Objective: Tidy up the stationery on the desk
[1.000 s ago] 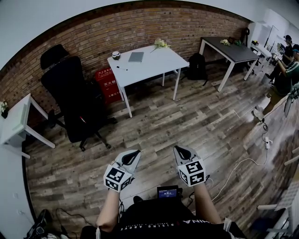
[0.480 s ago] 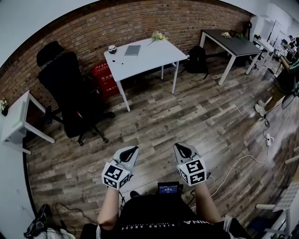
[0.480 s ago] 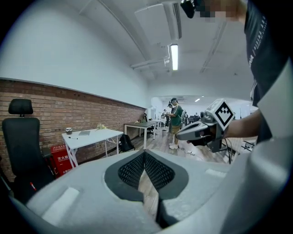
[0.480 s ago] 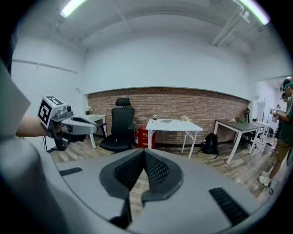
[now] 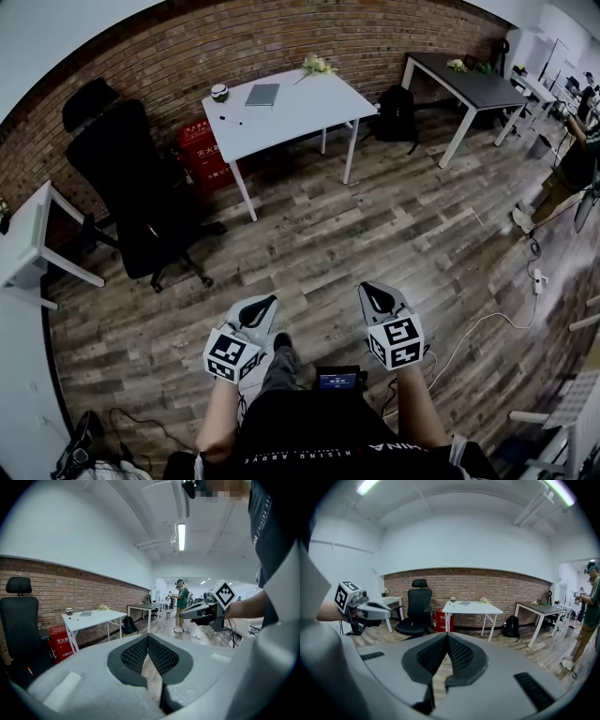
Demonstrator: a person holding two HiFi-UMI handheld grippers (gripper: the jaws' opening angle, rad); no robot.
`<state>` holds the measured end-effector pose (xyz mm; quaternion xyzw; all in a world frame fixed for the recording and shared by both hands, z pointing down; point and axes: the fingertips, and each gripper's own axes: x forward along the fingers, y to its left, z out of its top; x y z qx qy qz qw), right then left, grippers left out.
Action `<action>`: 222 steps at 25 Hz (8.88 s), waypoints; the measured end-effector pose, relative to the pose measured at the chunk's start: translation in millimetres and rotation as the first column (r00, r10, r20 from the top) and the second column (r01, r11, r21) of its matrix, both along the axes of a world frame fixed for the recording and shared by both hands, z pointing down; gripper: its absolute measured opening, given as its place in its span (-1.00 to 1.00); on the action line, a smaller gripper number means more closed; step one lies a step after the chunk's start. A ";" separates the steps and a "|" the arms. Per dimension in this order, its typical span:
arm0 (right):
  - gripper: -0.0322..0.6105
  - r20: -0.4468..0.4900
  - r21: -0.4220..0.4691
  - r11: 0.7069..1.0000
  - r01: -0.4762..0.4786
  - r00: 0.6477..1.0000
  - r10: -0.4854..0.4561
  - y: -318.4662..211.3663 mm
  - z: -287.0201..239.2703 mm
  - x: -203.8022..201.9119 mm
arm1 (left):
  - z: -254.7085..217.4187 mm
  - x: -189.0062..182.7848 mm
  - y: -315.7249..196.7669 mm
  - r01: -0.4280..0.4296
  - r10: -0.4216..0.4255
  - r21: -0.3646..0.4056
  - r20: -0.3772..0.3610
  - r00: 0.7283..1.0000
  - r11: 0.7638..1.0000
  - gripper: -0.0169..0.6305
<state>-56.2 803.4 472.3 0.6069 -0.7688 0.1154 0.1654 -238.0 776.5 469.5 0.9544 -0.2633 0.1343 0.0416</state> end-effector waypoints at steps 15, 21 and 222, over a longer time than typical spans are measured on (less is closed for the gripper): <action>-0.87 -0.024 -0.029 0.999 -0.044 0.999 0.043 -179.4 -10.5 -41.8 | -4.4 -18.9 -194.1 -0.108 0.108 -0.010 -0.002 0.994 0.994 -0.91; -0.87 -0.021 -0.041 0.998 -0.054 0.998 0.053 -213.9 -8.1 -52.0 | 0.5 -22.3 -237.1 -0.125 0.125 -0.023 -0.005 0.992 0.992 -0.91; -0.39 0.204 -0.512 0.777 0.366 0.931 -0.303 -1060.9 209.3 86.5 | 205.7 157.7 -1010.2 0.555 -0.506 -0.540 0.255 0.824 0.633 -0.45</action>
